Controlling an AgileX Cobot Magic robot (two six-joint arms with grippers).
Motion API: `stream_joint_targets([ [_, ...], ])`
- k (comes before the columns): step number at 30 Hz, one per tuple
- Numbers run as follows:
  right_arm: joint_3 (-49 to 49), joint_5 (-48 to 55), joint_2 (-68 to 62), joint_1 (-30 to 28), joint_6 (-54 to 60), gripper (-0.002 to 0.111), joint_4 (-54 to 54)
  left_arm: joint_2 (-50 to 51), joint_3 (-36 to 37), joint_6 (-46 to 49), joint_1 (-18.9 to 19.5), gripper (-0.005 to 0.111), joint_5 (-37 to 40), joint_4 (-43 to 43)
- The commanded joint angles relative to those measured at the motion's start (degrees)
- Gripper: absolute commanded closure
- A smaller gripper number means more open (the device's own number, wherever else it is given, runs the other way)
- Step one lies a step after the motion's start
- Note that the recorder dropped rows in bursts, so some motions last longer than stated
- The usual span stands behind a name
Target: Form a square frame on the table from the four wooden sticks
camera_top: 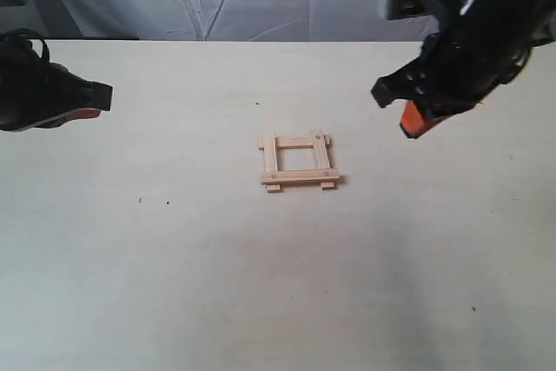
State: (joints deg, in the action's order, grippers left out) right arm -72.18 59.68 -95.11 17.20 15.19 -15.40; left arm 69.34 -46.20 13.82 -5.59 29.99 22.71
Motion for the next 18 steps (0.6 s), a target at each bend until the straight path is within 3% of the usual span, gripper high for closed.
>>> stream_joint_targets([
  [1, 12.27, -9.43, 14.58, -5.65, -1.91, 0.108, -0.28, -1.02, 0.17, 0.27, -2.1, 0.107, -2.28, 0.34],
  [13, 38.76, -37.34, 51.41, -6.98, -1.91, 0.108, 3.43, -15.37, 11.46, 0.35, -2.1, 0.107, -15.96, 1.32],
  [18, 44.52, -40.0, 61.75, -6.98, -1.91, 0.108, 3.33, -21.13, 13.72, 0.35, -2.1, 0.107, -16.31, -2.86],
])
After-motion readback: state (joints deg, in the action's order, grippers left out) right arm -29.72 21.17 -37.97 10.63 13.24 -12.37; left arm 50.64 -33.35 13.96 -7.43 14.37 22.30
